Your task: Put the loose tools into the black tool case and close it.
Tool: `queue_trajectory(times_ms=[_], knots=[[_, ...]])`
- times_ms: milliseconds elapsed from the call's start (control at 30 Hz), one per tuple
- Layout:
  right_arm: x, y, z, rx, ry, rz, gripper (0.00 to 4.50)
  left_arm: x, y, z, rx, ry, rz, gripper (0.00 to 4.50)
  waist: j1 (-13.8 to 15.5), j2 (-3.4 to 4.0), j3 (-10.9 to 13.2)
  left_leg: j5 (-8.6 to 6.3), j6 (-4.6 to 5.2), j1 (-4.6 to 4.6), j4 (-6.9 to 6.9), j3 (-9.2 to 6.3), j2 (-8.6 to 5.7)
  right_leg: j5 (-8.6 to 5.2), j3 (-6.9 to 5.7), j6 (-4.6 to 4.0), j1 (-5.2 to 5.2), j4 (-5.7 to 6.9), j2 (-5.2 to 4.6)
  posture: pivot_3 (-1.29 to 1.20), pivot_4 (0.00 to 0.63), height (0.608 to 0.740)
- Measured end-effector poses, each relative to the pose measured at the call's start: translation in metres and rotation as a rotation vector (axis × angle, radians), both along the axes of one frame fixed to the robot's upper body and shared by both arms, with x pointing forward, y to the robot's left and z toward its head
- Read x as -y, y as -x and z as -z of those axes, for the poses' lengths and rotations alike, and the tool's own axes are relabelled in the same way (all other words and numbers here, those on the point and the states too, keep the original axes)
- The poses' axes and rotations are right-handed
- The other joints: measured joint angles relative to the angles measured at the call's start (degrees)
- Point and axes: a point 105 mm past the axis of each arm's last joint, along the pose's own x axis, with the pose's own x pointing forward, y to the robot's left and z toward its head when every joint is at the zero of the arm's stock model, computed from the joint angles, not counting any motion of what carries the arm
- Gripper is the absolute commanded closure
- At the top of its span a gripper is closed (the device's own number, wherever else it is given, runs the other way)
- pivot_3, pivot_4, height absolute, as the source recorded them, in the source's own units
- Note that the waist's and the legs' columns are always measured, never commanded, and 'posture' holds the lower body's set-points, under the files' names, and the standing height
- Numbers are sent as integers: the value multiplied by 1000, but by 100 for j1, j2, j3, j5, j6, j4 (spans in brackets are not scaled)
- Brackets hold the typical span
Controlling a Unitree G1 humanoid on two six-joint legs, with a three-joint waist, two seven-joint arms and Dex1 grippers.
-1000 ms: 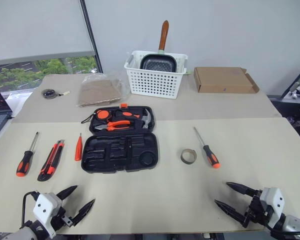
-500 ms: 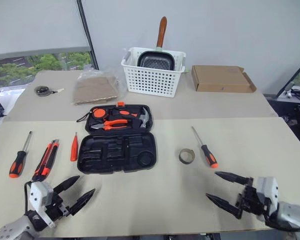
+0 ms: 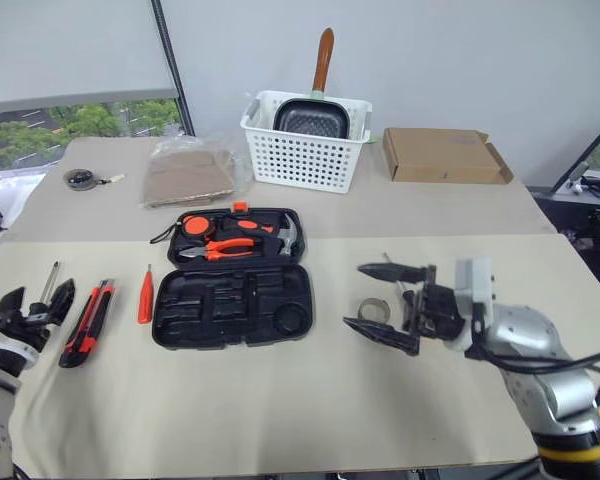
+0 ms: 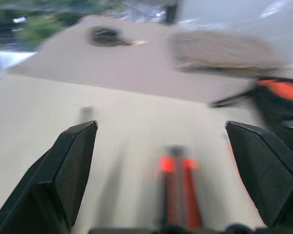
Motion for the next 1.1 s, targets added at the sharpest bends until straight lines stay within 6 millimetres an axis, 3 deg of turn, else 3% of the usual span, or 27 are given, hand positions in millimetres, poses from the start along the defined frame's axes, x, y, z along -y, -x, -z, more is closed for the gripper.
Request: queue_trajectory(times_ms=[167, 367, 500, 600, 867, 1100], knots=[[-5, -2, -2, -13, 9, -13, 120, -16, 8, 31, -155, 24, -76, 0, 17, -9, -4, -7, -36, -5, 4, 12, -2, 0, 2, -1, -2, -4, -4, 0, 150, 700], [-7, -3, -8, 11, 15, -28, 120, -22, 8, 50, -237, 76, -107, 0, 3, -22, -12, -23, -60, 0, 5, 10, 0, 0, 2, 0, -3, 6, -3, 0, 150, 700], [-8, -2, -10, 26, 24, -51, 120, -24, 5, 52, -269, 68, -99, 0, 0, -22, -12, -23, -61, 8, 4, 8, 3, 0, 1, -1, -4, 20, -2, 0, 150, 700], [-9, -1, -9, 25, 35, -68, 0, -26, 4, 52, -291, 63, -96, 663, -4, -21, -12, -24, -62, 13, 4, 8, 4, 0, 3, -1, -5, 29, -3, 0, 150, 700], [-9, -2, -12, 21, 68, -102, 0, -31, 4, 52, -282, 87, -113, 3476, 16, -21, -12, -22, -62, 17, 6, 6, 2, 0, 4, -2, -6, 41, -17, 0, 150, 700], [-7, -5, -8, 1, 79, -116, 0, -36, 6, 50, -230, 133, -118, 3506, -5, -24, -11, -20, -68, 12, 5, 7, 4, 0, 2, -4, -12, 44, -16, 0, 150, 700]])
